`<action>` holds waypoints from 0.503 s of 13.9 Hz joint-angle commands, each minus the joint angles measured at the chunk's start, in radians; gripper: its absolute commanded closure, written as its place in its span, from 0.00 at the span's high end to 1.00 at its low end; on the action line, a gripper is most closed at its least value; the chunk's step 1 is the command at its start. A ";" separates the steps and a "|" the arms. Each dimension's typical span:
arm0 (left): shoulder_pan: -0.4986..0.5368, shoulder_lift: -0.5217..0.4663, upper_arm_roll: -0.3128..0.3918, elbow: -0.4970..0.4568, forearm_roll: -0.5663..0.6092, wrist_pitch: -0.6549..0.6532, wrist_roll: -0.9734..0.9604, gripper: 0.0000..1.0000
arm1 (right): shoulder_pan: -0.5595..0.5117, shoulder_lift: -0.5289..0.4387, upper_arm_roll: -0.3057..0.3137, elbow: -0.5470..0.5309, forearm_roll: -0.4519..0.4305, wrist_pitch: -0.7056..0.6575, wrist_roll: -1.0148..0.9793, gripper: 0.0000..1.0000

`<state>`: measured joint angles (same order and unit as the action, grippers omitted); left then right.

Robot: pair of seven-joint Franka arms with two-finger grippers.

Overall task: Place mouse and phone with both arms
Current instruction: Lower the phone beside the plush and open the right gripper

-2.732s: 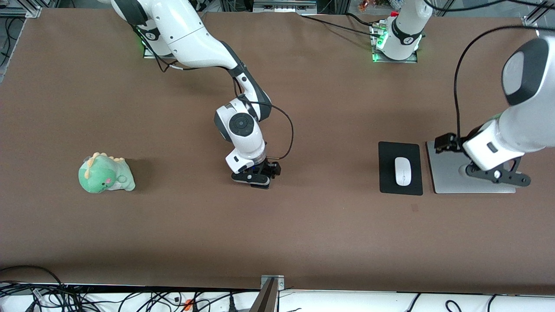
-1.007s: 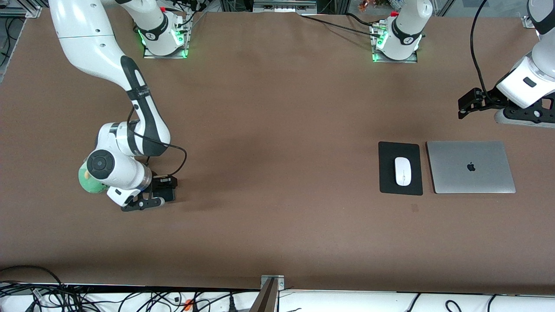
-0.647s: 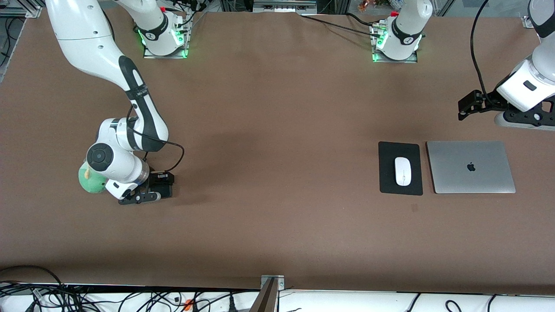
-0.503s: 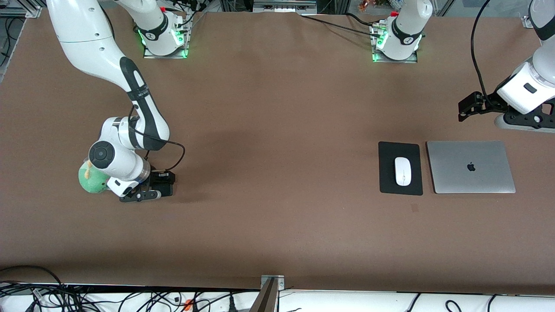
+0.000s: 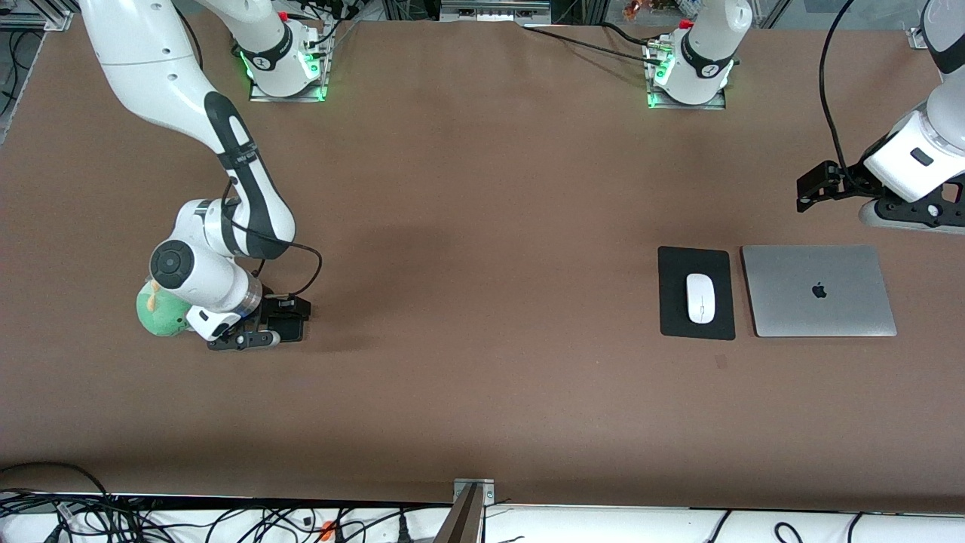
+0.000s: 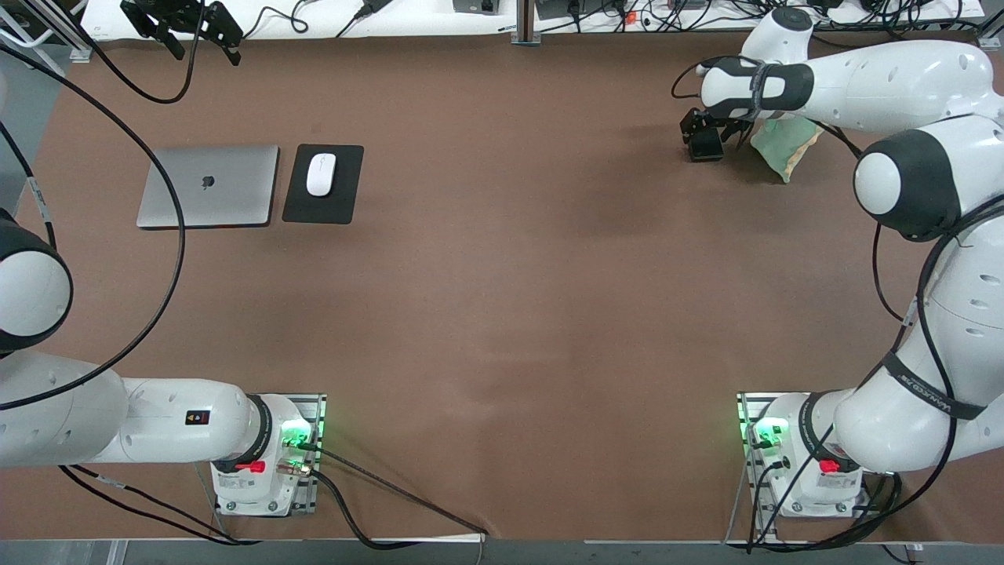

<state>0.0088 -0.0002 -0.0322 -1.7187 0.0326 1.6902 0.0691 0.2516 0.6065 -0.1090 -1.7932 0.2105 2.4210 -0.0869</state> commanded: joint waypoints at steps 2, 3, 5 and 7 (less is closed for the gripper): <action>0.010 0.023 -0.017 0.044 0.021 -0.029 -0.008 1.00 | 0.006 -0.137 0.006 0.031 0.004 -0.205 0.053 1.00; 0.010 0.023 -0.017 0.044 0.020 -0.029 -0.005 1.00 | 0.006 -0.177 0.003 0.034 -0.003 -0.244 0.071 1.00; 0.005 0.023 -0.017 0.044 0.020 -0.029 -0.009 1.00 | 0.006 -0.261 0.000 0.034 -0.040 -0.318 0.076 1.00; 0.005 0.023 -0.017 0.044 0.021 -0.029 -0.008 1.00 | 0.005 -0.362 -0.005 0.034 -0.095 -0.409 0.082 1.00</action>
<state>0.0087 0.0078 -0.0390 -1.7087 0.0326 1.6856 0.0688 0.2565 0.3525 -0.1097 -1.7324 0.1612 2.0898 -0.0267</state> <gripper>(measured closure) 0.000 0.000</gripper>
